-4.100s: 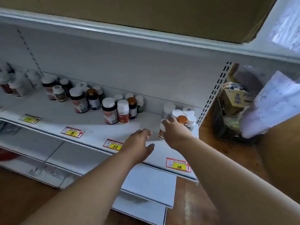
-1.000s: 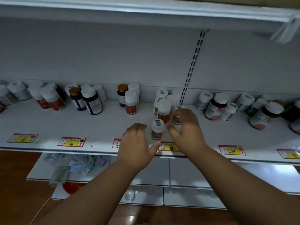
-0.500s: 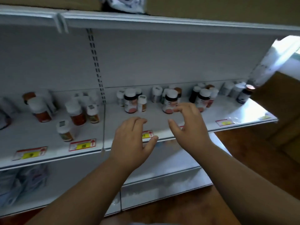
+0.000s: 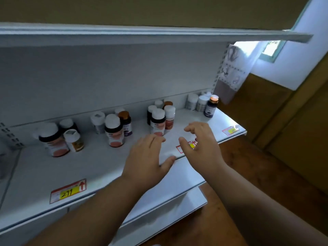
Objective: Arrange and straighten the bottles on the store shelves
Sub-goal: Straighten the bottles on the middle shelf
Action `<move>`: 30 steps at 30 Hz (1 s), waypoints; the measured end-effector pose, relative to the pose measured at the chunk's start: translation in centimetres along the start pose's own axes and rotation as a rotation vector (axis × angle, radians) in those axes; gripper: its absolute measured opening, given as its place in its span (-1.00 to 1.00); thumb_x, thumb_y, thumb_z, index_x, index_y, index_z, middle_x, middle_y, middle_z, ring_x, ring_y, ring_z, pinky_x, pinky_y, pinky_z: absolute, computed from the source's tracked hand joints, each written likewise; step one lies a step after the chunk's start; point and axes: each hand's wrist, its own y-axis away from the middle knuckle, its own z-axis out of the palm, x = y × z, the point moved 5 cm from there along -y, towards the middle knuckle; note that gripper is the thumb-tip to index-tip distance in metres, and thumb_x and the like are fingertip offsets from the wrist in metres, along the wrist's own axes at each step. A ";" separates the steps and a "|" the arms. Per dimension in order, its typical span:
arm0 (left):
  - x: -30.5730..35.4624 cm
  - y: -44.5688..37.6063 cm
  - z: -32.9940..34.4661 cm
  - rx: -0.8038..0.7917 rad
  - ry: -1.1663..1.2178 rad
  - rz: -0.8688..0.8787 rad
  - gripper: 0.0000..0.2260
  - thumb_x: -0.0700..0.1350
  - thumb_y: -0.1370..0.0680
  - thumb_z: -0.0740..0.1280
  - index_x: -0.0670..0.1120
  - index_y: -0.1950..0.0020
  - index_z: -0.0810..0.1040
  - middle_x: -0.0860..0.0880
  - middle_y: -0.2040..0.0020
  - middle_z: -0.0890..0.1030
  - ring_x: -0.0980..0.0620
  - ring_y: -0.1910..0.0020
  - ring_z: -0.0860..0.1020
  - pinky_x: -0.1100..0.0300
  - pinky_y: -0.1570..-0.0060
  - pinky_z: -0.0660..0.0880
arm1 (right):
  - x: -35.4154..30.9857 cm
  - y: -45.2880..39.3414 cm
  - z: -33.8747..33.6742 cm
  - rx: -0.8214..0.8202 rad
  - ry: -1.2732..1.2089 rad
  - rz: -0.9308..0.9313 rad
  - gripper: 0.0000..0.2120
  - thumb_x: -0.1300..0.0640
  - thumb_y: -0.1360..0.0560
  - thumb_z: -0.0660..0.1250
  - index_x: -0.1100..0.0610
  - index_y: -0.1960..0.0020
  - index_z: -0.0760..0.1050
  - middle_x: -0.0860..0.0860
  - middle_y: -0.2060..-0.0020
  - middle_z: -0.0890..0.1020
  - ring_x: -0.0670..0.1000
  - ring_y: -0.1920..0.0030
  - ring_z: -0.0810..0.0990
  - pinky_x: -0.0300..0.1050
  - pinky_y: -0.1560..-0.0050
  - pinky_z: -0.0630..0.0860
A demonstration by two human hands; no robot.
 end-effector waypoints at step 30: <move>9.3 -18.6 20.0 -0.072 -0.033 -0.498 -0.51 0.21 -0.55 0.23 0.03 -0.42 0.31 0.03 -0.36 0.37 0.00 -0.30 0.35 0.13 -0.27 0.31 | 31.4 -20.2 3.1 -0.195 -0.021 0.142 -0.54 0.07 -0.47 0.36 -0.06 -0.28 0.23 0.15 -0.17 0.40 0.22 -0.09 0.48 0.11 -0.02 0.52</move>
